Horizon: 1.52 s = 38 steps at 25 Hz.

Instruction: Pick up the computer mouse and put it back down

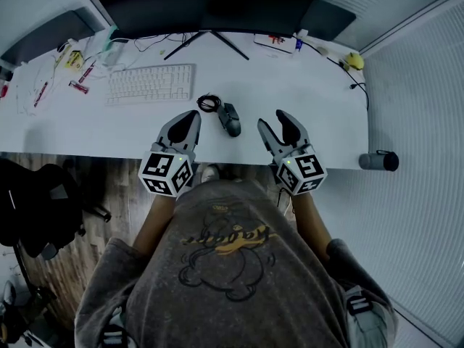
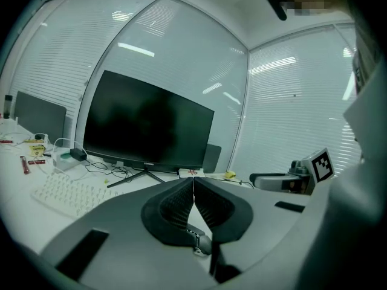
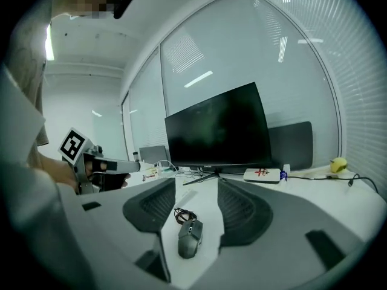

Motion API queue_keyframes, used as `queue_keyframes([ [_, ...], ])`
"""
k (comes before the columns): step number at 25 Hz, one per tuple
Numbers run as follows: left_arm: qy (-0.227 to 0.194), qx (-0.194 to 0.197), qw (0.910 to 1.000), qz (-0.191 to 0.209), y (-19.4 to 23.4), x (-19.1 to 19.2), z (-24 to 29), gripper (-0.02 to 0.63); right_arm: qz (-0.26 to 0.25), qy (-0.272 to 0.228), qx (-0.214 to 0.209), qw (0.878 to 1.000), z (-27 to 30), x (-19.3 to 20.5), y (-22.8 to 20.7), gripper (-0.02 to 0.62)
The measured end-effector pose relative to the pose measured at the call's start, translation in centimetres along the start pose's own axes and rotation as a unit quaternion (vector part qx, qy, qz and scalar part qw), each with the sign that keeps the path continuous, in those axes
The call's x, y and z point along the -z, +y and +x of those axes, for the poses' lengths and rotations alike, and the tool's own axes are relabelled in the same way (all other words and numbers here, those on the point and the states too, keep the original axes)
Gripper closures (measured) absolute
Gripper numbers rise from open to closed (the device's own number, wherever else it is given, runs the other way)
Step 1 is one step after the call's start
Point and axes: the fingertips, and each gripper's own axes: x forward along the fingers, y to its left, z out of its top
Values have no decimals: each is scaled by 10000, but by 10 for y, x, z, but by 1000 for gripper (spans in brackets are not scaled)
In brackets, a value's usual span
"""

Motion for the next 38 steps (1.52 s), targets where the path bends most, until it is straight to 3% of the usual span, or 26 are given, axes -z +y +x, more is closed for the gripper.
queue_keyframes([
  [13,53,104,9998,159,-10,11,10,588,38,-127,491,9987,-18,14,-8,588],
  [27,41,-32,9998,208,-1,18,7,588,160,-137,1017,9946,-24,27,-32,591],
  [38,64,-53,9998,186,-4,19,5,588,241,-127,943,9952,-25,29,-30,591],
])
